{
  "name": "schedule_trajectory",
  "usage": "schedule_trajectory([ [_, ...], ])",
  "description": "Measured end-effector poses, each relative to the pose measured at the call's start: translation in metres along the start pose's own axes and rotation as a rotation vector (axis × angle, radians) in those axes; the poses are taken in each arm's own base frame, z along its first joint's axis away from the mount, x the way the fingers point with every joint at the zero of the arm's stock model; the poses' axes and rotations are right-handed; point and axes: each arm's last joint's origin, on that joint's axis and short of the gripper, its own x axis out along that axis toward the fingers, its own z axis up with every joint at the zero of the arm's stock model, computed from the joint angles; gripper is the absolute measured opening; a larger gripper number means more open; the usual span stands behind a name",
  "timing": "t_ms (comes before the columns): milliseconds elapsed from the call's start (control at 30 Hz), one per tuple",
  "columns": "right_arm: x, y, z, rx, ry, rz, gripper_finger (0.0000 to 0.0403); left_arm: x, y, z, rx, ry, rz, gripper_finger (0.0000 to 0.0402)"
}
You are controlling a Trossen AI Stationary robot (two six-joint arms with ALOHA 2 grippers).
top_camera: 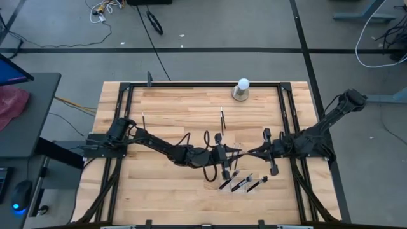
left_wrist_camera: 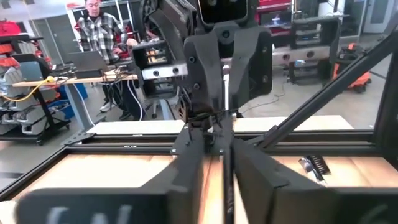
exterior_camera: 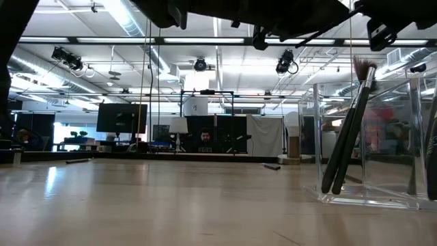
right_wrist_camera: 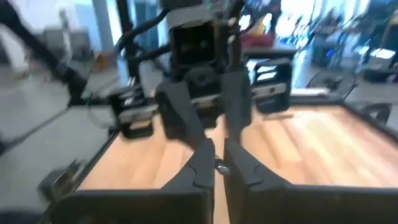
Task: Put items in baskets/containers
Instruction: Put the eyeshadow brush into the right section of the transparent organizer
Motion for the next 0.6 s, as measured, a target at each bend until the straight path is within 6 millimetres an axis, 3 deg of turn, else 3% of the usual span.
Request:
schedule_trajectory([
  [200,-0.02,0.012,0.04,0.026,0.267,0.152,0.0008,0.001,0.001,-0.002,-0.009,0.021,0.006,0.0191],
  [333,-0.036,0.026,0.059,0.044,0.358,0.314,0.0008,0.0,0.001,-0.002,-0.006,0.028,0.002,0.0231],
  [467,-0.047,0.038,0.058,0.07,0.396,0.422,0.0008,0.0,0.0,-0.004,-0.016,0.043,-0.002,0.0248],
  [600,-0.049,0.044,0.035,0.097,0.435,0.347,0.0008,0.0,0.001,-0.005,-0.018,0.055,-0.003,0.0247],
])
